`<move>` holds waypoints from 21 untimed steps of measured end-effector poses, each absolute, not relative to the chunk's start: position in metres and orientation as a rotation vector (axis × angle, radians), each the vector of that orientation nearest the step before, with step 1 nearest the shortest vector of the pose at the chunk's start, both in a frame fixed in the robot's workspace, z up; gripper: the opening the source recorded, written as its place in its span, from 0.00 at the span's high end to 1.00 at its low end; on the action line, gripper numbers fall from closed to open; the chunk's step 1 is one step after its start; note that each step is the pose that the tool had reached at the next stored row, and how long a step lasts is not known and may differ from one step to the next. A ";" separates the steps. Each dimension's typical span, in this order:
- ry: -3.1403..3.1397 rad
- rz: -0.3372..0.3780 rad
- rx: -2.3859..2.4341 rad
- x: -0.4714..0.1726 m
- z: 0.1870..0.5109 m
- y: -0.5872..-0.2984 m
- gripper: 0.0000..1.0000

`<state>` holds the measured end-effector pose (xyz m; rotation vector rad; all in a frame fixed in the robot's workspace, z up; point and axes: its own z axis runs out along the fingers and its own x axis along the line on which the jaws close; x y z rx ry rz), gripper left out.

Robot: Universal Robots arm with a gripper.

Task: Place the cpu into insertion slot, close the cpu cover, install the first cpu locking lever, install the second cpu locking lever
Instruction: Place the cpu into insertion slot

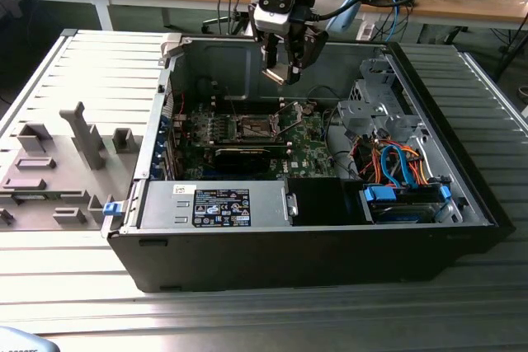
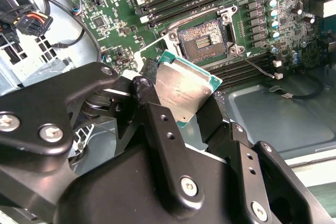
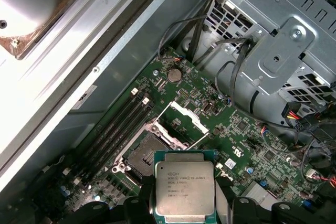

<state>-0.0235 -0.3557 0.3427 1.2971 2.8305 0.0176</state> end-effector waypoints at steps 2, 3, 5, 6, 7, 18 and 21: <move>2.830 0.018 1.299 -0.024 0.343 -0.356 0.45; 2.829 0.018 1.300 -0.024 0.343 -0.356 0.45; 2.829 0.018 1.301 -0.024 0.343 -0.356 0.45; 2.828 0.018 1.302 -0.024 0.343 -0.356 0.45; 2.828 0.018 1.302 -0.024 0.343 -0.356 0.45; 2.824 0.017 1.310 -0.024 0.343 -0.356 0.45; 2.822 0.017 1.315 -0.024 0.343 -0.356 0.45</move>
